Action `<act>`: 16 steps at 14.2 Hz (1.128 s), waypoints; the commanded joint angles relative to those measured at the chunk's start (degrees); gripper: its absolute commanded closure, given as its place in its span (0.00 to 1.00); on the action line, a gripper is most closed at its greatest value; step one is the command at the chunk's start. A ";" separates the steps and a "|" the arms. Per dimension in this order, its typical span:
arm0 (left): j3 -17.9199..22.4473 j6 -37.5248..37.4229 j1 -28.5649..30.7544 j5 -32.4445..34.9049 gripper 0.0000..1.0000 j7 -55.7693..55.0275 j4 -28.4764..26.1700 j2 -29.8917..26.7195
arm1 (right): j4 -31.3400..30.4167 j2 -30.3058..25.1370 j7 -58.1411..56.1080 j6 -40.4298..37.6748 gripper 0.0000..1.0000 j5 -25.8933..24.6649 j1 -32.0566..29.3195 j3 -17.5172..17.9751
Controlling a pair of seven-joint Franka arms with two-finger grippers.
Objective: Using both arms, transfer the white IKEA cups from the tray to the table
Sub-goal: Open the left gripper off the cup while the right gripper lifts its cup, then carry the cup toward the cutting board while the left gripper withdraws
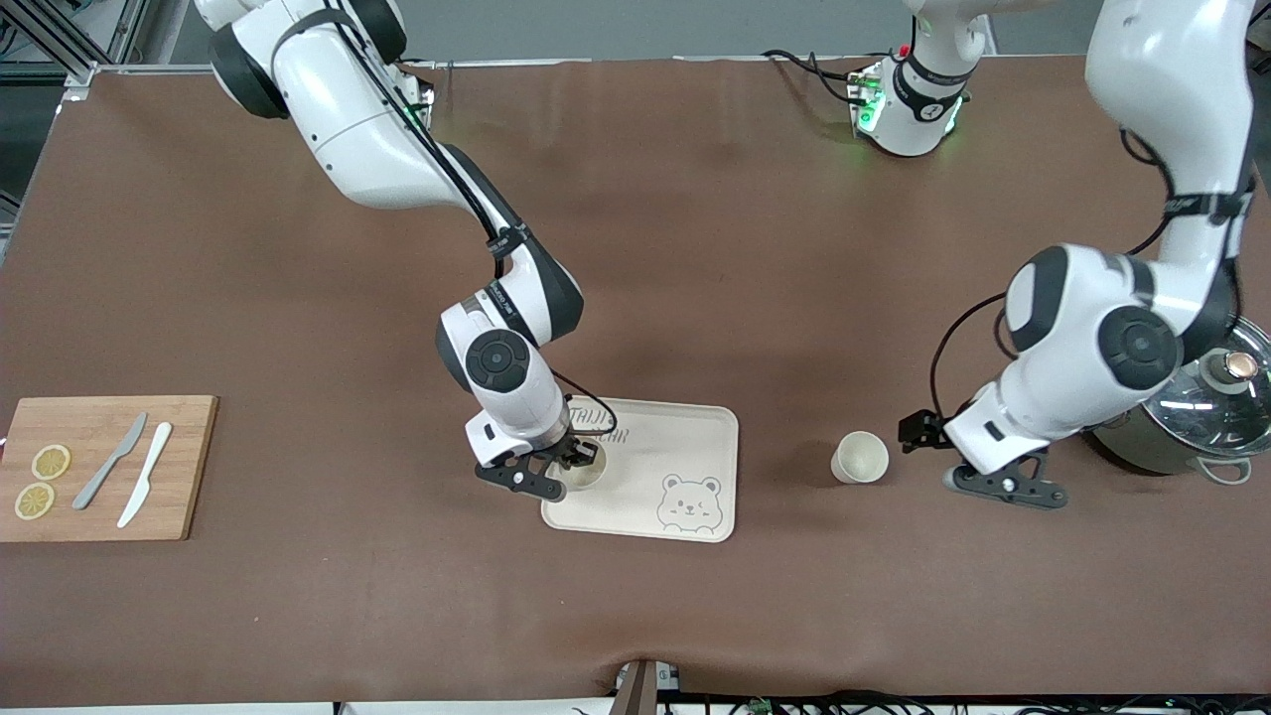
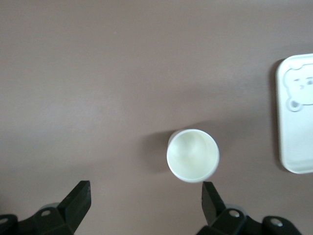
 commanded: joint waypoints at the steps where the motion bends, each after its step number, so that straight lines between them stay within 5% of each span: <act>1: -0.19 -2.21 -0.33 -0.87 0.00 -2.81 2.23 1.20 | 1.68 -3.09 -0.85 -9.18 1.00 0.14 -3.42 1.17; 5: -0.19 -2.38 -0.24 -1.05 0.00 -4.22 2.14 1.12 | -0.32 -12.13 -17.43 -18.43 1.00 0.75 -9.38 1.00; 12: 0.24 -1.95 -2.61 0.09 0.00 -15.82 2.84 0.85 | -19.19 -29.27 -37.48 -19.15 1.00 5.85 -21.78 1.00; 16: 0.51 -1.51 -2.70 3.17 0.00 -15.91 4.16 2.25 | -25.19 -33.16 -50.14 -18.80 1.00 7.16 -29.25 1.00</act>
